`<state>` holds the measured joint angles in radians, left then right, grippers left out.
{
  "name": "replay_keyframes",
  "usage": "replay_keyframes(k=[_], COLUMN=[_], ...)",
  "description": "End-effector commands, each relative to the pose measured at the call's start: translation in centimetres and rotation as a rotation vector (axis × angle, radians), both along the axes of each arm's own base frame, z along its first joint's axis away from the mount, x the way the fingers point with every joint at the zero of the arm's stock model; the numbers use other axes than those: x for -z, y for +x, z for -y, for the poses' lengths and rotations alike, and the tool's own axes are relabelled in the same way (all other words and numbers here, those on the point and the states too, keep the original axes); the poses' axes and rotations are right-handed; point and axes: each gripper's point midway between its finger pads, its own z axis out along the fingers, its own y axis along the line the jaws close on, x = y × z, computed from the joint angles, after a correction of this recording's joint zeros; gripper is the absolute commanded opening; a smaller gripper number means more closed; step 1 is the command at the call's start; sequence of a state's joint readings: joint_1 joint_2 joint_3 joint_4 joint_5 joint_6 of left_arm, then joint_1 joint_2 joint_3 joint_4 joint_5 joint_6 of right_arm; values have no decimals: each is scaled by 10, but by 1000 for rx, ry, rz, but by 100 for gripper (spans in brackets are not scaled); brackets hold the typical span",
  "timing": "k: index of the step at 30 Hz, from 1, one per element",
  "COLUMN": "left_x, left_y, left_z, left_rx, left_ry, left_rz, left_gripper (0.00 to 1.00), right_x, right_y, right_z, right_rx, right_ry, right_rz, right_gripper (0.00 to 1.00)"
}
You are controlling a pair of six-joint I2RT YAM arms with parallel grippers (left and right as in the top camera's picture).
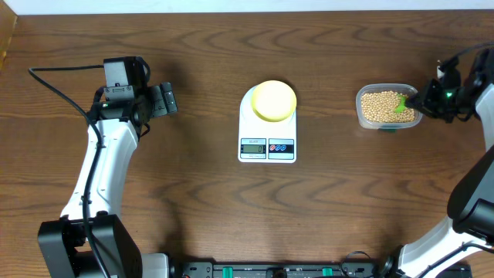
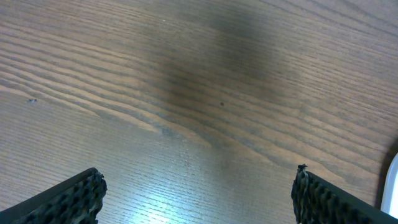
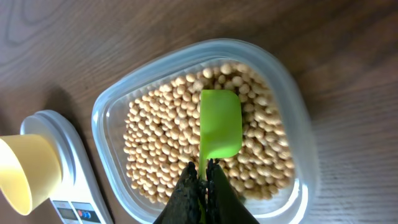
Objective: Scoop item into bowl and weigh 50g on scale
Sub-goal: 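Raise the filled scoop out of the tub with the right gripper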
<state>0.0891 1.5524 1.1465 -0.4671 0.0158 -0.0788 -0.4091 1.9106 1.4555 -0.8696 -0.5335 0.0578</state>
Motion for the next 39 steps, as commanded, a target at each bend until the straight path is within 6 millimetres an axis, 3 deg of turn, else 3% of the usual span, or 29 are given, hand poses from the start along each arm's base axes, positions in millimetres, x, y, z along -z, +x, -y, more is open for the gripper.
replay_keyframes(k=[1, 10, 16, 39], left_x=[5, 5, 5, 5], left_y=[0, 0, 0, 0], left_z=[-3, -3, -3, -3], left_rx=[-17, -17, -17, -17], left_ry=[7, 7, 7, 7], left_rz=[-16, -16, -16, -16], left_gripper=[98, 98, 98, 98], right_x=[-1, -20, -23, -49], right_y=[-3, -4, -8, -3], right_z=[3, 12, 21, 2], right_rx=[-11, 19, 45, -10], right_ry=[59, 208, 231, 392], right_rz=[26, 111, 116, 223], right_gripper=[1, 1, 1, 2])
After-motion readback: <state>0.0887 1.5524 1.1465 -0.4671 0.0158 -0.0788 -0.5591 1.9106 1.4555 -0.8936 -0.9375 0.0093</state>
